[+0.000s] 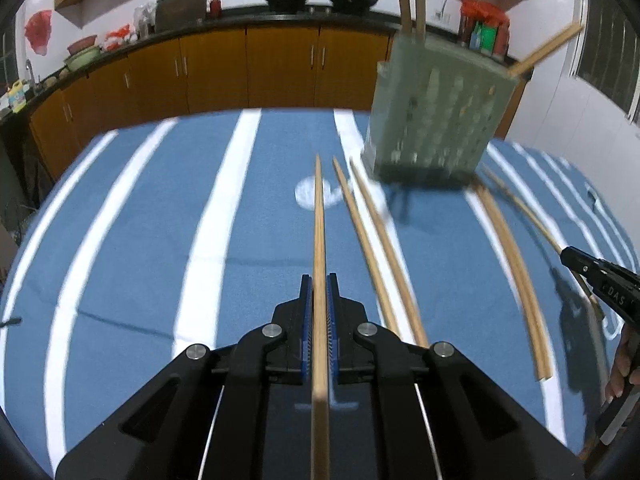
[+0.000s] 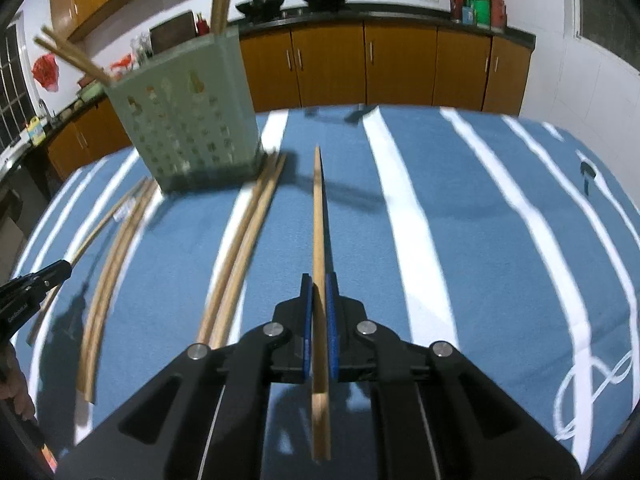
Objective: Organize utensils
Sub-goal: 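Lift the left tool's chopstick upright over the green holder while the right tool does likewise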
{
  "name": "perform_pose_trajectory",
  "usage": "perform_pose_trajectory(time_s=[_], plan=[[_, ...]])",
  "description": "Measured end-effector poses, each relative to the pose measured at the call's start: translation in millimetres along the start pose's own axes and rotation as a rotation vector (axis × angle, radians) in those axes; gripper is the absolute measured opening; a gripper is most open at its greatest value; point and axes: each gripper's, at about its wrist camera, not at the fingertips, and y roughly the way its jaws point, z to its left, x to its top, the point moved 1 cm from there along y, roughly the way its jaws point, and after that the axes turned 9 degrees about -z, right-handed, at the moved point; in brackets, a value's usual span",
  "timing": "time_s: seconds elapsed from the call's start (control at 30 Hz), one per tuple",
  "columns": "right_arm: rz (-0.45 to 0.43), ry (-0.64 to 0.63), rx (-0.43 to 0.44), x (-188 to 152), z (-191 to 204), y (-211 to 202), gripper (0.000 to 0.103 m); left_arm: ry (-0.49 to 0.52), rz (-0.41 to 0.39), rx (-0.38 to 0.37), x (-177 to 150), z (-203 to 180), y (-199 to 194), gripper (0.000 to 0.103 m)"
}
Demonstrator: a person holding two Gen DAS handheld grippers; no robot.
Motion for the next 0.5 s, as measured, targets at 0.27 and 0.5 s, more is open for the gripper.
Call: perform_pose_trajectory(time_s=[0.27,0.5], plan=[[-0.171,0.021,0.027,45.0,-2.4,-47.7,0.008,-0.053,-0.142,-0.023,43.4,9.8,-35.8,0.007],[-0.251,0.020,0.038,65.4,0.7,-68.3,0.008,-0.068,-0.223,-0.034,68.4,11.1,-52.2,0.007]])
